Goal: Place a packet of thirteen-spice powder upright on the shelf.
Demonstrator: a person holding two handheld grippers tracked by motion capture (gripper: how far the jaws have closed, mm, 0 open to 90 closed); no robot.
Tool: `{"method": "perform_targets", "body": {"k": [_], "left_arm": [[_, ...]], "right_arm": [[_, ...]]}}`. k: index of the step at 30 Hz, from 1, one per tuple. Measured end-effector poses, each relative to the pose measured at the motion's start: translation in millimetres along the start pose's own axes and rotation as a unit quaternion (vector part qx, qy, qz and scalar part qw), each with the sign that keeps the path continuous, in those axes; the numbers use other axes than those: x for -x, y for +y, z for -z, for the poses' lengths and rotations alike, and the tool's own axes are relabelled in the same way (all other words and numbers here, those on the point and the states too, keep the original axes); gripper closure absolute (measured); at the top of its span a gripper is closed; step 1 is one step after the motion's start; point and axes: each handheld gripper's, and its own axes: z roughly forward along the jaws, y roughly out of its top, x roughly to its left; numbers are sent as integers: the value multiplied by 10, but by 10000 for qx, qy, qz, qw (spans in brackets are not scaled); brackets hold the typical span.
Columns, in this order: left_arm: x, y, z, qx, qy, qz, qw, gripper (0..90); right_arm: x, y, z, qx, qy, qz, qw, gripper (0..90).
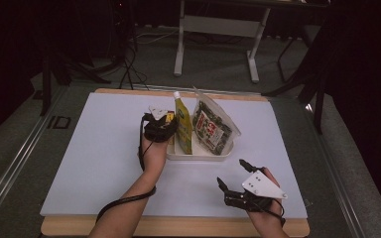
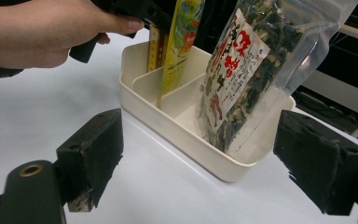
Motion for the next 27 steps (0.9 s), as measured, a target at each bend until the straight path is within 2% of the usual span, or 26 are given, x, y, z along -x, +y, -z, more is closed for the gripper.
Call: {"method": "perform_targets", "body": {"k": [3, 5, 10, 12, 14, 15, 16, 17, 19, 21, 22, 24, 27], "left_arm": [[-15, -59, -17, -61, -27, -86, 9999, 543], [-26, -72, 1, -19, -62, -50, 10000, 497], [-30, -35, 102, 135, -123, -116, 9998, 387], [-44, -18, 153, 210, -256, -78, 9994, 346], [-48, -9, 177, 226, -272, -80, 9993, 295], [-72, -3, 231, 235, -550, -156, 9981, 295], [-65, 1, 253, 226, -528, -178, 9982, 171], [-66, 2, 279, 256, -622, -217, 9975, 168], [-52, 5, 324, 264, -666, -337, 9969, 139], [-52, 5, 324, 264, -666, -337, 9969, 125], [-50, 10, 397, 360, -708, -381, 9961, 73], [-72, 10, 434, 360, -750, -372, 9958, 28], [-107, -11, 487, 312, -786, -377, 9957, 24]], "right_arm": [[1, 3, 7, 9, 0, 9, 10000, 154], [6, 1, 13, 18, -5, 18, 10000, 154], [5, 1, 5, -4, -15, -5, 10000, 154], [1, 4, 6, 12, 0, 10, 10000, 153], [0, 6, 6, 14, 3, 14, 10000, 151], [0, 6, 8, 19, -5, 12, 10000, 152], [2, 6, 7, 14, -11, 9, 10000, 151], [2, 5, 7, 19, -10, 0, 10000, 151], [1, 7, 7, 20, -6, 7, 10000, 151], [-2, 8, 9, 26, -9, 4, 10000, 151], [-3, 9, 8, 26, 1, 2, 10000, 149], [0, 7, 6, 26, 3, 8, 10000, 149], [3, 5, 8, 22, -4, -1, 10000, 149]]}}
